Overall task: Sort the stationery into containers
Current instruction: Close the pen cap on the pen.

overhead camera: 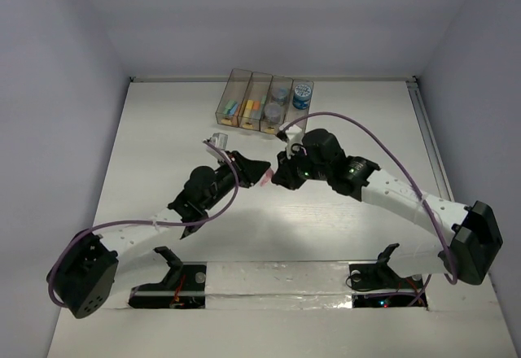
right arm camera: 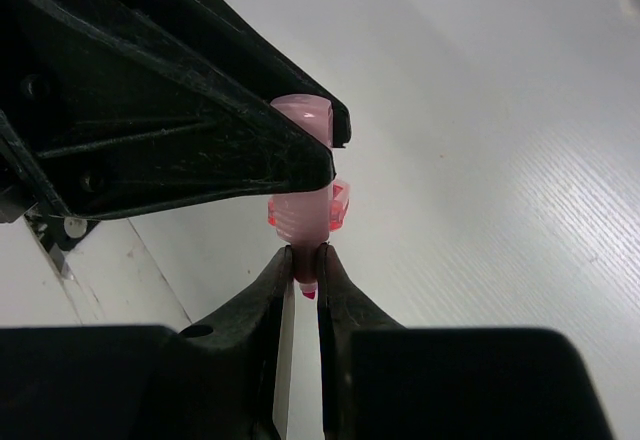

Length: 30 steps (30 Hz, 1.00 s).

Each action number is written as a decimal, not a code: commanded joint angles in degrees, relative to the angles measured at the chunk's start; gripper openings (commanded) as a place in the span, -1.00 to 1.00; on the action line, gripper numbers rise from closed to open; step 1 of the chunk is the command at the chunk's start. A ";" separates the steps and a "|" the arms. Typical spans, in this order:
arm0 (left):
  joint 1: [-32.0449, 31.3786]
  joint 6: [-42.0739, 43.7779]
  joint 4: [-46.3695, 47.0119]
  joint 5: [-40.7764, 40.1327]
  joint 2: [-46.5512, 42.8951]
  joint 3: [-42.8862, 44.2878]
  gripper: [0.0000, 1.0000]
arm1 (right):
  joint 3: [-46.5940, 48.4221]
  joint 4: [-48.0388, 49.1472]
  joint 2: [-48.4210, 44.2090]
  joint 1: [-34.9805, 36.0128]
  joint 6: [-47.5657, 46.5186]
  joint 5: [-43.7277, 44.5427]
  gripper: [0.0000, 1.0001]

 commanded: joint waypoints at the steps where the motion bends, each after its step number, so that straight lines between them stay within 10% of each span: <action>1: 1.41 1.32 0.92 -0.10 -4.44 0.02 -1.00 | -0.55 7.63 -1.76 0.57 0.92 1.27 -0.85; 9: 4.92 1.15 -4.09 1.83 -13.05 2.21 -1.00 | -14.50 28.85 -9.76 0.57 1.10 -5.14 0.44; 30: 10.29 -11.86 -4.54 16.51 -22.38 4.77 -1.00 | -15.24 46.30 -8.19 -3.04 -2.69 -25.72 0.81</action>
